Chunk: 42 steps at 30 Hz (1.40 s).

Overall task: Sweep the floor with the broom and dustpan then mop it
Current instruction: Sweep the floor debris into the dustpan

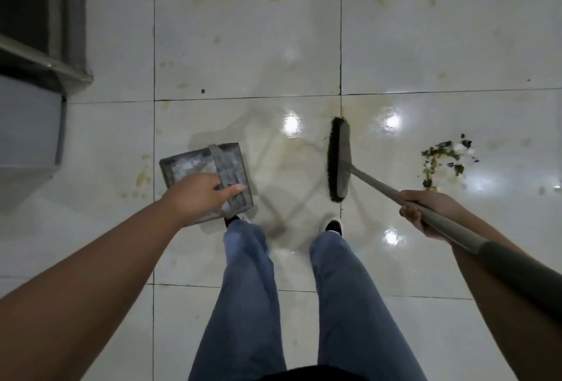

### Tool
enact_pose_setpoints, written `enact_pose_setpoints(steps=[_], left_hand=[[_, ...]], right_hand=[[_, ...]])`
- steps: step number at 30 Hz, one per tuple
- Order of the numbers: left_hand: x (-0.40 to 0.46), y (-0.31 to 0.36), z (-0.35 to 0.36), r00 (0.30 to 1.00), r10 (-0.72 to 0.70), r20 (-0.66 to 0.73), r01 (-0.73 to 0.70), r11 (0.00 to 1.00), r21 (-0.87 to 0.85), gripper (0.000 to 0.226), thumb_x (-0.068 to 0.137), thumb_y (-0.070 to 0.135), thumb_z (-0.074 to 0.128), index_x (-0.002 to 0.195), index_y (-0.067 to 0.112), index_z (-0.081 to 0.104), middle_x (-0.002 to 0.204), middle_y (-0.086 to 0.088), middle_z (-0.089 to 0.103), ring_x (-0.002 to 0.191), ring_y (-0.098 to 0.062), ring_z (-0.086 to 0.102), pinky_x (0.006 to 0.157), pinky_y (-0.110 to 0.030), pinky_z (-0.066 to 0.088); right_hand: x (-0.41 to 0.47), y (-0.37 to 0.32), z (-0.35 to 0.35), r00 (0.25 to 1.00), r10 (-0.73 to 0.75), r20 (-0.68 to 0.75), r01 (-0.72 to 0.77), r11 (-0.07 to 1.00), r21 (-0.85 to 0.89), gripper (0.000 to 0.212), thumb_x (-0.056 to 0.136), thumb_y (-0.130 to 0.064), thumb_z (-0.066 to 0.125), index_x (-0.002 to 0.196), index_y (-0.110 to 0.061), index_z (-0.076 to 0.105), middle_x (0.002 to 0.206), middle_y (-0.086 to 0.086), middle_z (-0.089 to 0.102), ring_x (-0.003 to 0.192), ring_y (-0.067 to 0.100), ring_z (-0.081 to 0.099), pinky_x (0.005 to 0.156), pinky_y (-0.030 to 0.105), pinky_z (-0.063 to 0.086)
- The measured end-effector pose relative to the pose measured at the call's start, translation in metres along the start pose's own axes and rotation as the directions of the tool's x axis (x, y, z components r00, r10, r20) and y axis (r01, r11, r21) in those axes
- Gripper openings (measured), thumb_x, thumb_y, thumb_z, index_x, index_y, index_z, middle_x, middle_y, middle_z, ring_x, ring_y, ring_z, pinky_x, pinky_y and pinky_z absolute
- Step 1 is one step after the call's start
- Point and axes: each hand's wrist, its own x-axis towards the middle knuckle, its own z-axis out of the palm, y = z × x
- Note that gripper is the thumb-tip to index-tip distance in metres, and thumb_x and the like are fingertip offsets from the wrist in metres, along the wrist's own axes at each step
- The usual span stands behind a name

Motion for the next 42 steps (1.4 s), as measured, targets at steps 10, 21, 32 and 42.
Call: enact_pose_setpoints(steps=[10,21,32,42], left_hand=[[-0.024,0.056,0.054,0.993,-0.037,0.108,0.038,0.999,-0.008,0.054,0.084,0.062,0.047,0.063,0.013,0.057,0.067,-0.003,0.065,0.045,-0.009,0.048,0.048,-0.024,0.036],[-0.048,0.067,0.072,0.989,-0.043,0.145,0.054,0.996,-0.070,0.056,0.083,0.062,0.049,0.067,0.009,0.062,0.061,-0.005,0.062,0.044,-0.013,0.051,0.046,-0.023,0.037],[-0.044,0.096,0.065,0.993,-0.003,0.114,0.011,0.998,-0.065,0.054,0.085,0.057,0.051,0.049,0.017,0.050,0.030,0.008,0.045,0.037,-0.007,0.048,0.047,-0.023,0.035],[-0.024,0.128,0.058,0.987,0.117,0.109,-0.123,0.991,0.044,0.053,0.080,0.064,0.051,0.052,0.019,0.052,0.034,0.005,0.050,0.032,0.002,0.048,0.044,-0.022,0.033]], right_hand=[[0.028,0.014,0.025,0.965,0.061,0.254,-0.070,0.997,0.030,0.017,0.100,-0.019,0.039,0.089,-0.007,0.039,0.043,0.003,0.047,0.026,0.008,0.047,0.026,0.013,0.039],[0.028,-0.013,-0.078,0.990,-0.002,0.139,-0.006,0.998,0.056,0.015,0.101,-0.024,0.037,0.094,-0.011,0.036,0.046,0.001,0.047,0.027,0.007,0.049,0.028,0.014,0.043],[-0.003,0.008,-0.067,0.984,-0.086,0.158,0.083,0.996,0.024,0.008,0.101,-0.018,0.039,0.100,-0.011,0.038,0.044,0.000,0.047,0.028,0.010,0.048,0.028,0.016,0.043],[0.014,-0.014,-0.086,0.991,-0.075,0.108,0.068,0.995,0.071,0.014,0.101,-0.022,0.038,0.102,-0.009,0.043,0.044,-0.001,0.047,0.029,0.007,0.050,0.030,0.014,0.044]])
